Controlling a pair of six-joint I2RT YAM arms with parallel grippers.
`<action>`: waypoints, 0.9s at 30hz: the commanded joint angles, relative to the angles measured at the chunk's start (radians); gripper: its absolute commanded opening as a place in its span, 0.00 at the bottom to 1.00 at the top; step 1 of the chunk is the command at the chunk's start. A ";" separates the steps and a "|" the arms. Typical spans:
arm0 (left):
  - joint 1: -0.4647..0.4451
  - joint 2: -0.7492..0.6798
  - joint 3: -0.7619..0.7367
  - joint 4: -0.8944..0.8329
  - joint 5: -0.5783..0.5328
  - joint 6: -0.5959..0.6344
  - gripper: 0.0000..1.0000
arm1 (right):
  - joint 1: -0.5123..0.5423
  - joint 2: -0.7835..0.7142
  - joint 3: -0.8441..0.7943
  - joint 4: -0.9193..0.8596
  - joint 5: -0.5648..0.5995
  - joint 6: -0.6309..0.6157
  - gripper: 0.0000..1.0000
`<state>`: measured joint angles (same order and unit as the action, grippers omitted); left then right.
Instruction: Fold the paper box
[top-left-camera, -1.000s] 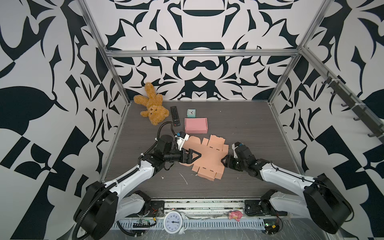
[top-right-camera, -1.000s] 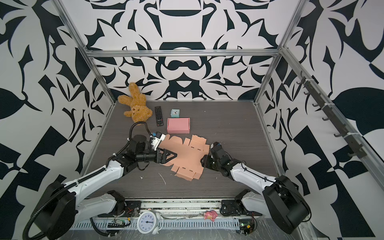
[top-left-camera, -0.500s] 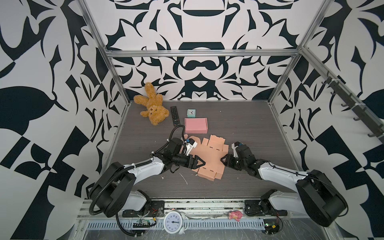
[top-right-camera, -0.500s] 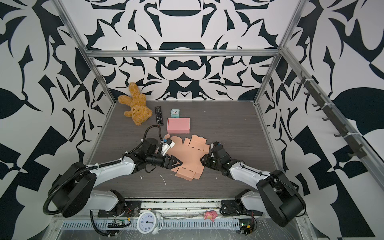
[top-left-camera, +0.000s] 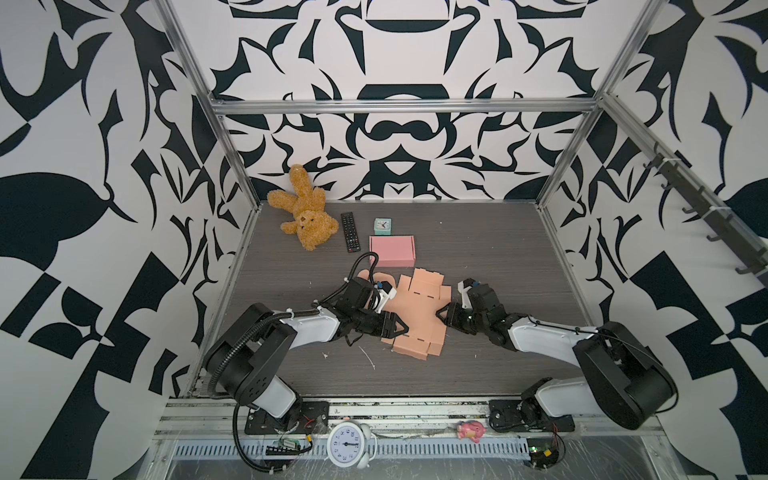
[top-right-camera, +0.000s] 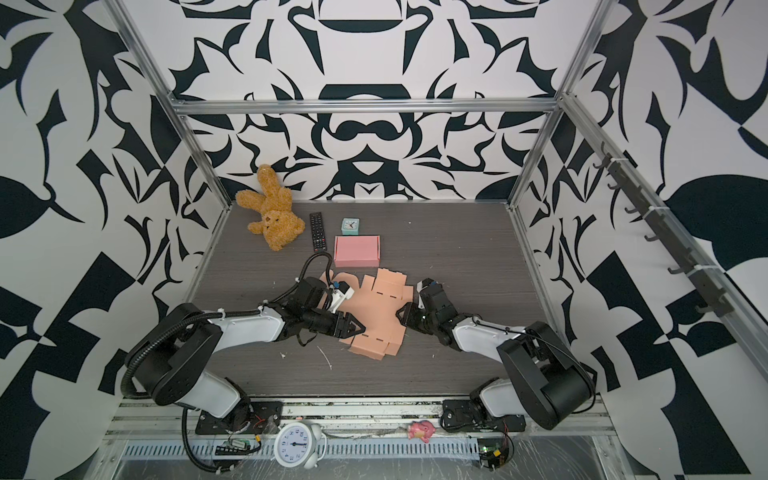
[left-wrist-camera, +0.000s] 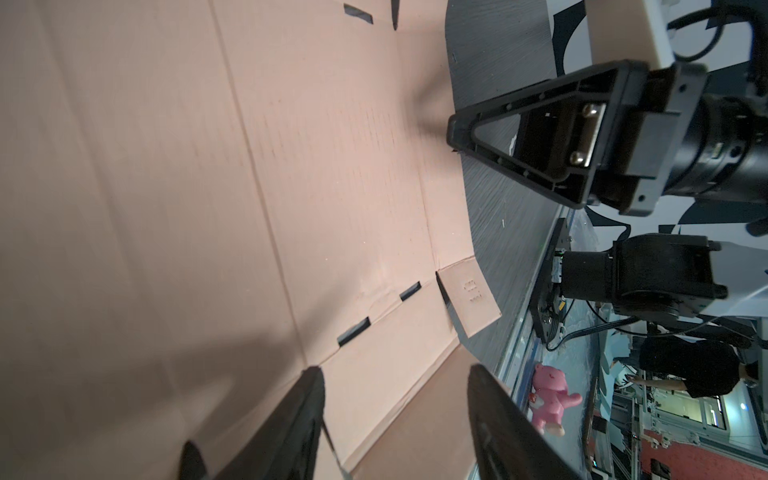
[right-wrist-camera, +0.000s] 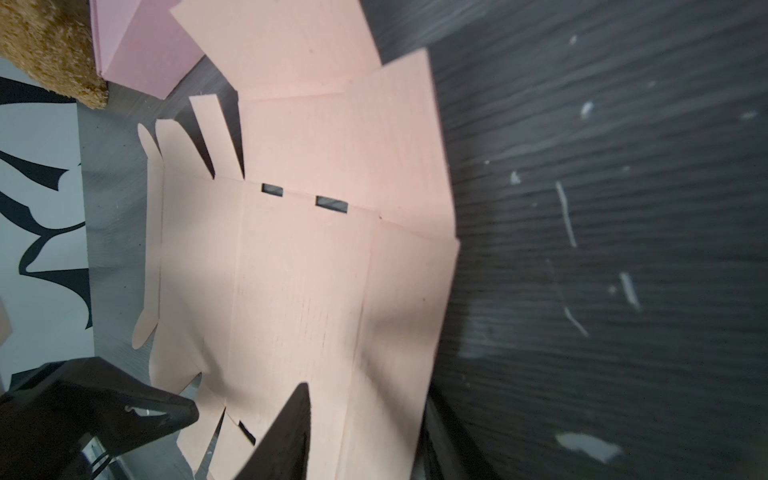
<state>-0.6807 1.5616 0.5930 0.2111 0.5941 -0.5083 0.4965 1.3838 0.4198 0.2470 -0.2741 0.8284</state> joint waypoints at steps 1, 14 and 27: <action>-0.018 0.027 0.024 0.011 -0.014 0.013 0.57 | -0.005 0.012 0.000 0.003 -0.017 0.024 0.41; -0.057 0.112 0.045 0.024 -0.034 0.005 0.53 | -0.021 -0.007 -0.054 0.124 -0.084 0.106 0.37; -0.102 0.100 0.032 0.030 -0.052 -0.016 0.52 | -0.024 -0.018 -0.079 0.150 -0.092 0.121 0.23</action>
<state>-0.7723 1.6566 0.6281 0.2508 0.5533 -0.5152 0.4774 1.3926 0.3504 0.3721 -0.3614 0.9424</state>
